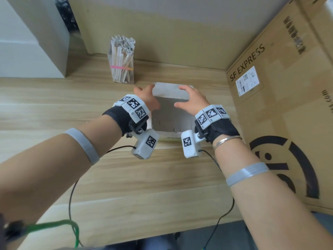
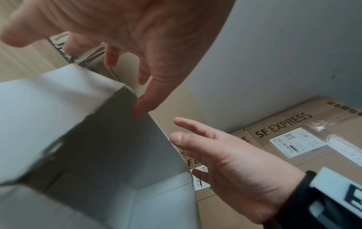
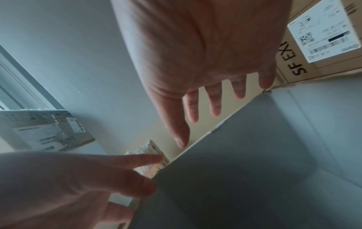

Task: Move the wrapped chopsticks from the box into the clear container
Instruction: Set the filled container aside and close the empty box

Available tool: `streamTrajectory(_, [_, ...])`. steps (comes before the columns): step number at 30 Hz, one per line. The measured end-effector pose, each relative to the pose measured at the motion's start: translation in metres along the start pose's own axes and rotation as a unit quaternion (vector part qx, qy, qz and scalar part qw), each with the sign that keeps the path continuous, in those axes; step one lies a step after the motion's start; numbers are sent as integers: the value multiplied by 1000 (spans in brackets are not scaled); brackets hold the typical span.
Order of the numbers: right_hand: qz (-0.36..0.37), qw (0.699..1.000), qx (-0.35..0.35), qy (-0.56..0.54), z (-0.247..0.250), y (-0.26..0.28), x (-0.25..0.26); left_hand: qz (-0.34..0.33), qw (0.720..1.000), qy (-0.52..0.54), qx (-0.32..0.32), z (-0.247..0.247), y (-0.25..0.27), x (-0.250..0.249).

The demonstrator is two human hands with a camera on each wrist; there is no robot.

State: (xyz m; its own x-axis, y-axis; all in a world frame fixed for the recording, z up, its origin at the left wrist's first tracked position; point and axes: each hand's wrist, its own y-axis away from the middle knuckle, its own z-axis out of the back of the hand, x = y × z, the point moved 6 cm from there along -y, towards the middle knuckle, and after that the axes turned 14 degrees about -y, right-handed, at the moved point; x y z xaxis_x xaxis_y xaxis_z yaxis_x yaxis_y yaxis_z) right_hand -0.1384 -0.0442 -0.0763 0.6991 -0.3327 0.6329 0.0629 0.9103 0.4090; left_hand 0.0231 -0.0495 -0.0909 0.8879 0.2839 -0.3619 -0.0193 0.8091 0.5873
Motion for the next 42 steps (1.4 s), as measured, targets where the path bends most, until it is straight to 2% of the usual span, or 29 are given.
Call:
streamTrajectory(3, [-2,1000,-7,13,2,3,-10,29,999,-18,32,-8,-4,10])
streamTrajectory(8, [-10,1000,-17,-7,7,-1,-18,21,996,-73,38,-2,-9,24])
streamTrajectory(13, [-6,997,39,-70,-11,-2,-17,46,993,-104,36,9,-15,52])
streamTrajectory(18, [-27,995,65,-74,-28,-7,-19,54,993,-100,31,13,-17,67])
streamTrajectory(22, [-41,996,21,-80,-20,-8,-21,59,994,-83,27,14,-18,70])
streamTrajectory(26, [-16,997,-25,-76,2,-7,-10,47,995,-86,20,20,-18,69])
streamTrajectory(29, [-15,996,-1,-84,3,-9,3,46,995,-85,17,25,-14,65])
streamTrajectory(33, [-62,986,23,-154,-10,-14,8,20,996,-88,13,35,-9,61])
streamTrajectory(37, [-82,992,12,-89,-12,-21,-2,-1,996,-89,5,47,-5,59])
streamTrajectory(42, [-79,995,11,-66,-13,-28,-6,-22,999,-7,-47,70,1,48])
